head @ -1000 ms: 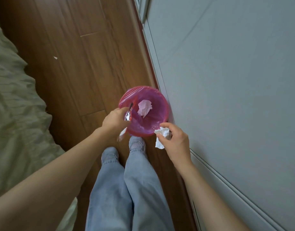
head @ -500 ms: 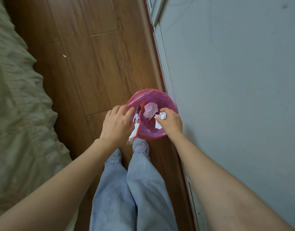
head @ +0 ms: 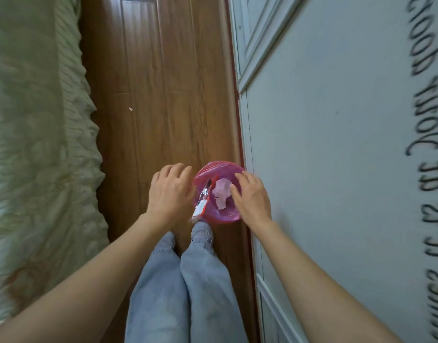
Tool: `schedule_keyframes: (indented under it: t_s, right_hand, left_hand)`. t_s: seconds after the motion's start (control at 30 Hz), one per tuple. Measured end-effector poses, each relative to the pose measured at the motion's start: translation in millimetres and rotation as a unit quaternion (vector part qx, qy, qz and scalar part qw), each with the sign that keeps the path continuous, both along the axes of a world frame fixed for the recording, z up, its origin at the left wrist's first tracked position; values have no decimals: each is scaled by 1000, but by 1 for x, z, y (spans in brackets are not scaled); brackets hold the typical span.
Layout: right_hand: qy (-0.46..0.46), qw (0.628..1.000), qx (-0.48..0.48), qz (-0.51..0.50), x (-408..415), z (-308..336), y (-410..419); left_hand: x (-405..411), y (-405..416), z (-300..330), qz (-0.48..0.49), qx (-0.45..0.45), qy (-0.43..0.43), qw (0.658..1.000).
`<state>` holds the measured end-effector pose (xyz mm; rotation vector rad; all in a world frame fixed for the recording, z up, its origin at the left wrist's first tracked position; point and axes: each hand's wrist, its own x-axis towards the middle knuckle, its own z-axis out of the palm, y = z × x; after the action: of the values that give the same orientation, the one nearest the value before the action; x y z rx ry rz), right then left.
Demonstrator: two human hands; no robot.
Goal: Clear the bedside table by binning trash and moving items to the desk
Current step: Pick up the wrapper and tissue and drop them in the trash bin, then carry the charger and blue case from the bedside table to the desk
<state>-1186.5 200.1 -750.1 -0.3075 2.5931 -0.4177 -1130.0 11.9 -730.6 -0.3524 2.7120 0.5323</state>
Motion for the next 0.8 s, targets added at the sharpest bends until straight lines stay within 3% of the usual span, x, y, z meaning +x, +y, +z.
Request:
schedule_keyframes:
  t_s: [0.33,0.57,0.8]
  right_hand:
    - [73,989,-40,121,44,174,-52]
    - [71,973,-95,200,111,270,-75]
    - [82,940,-103,315,207,306,-86]
  left_hand:
    - [60,-36,176,150,-39,53,987]
    - [182,-32,257,274,-50,61,959]
    - [335,-25,305,381,-89,53,919]
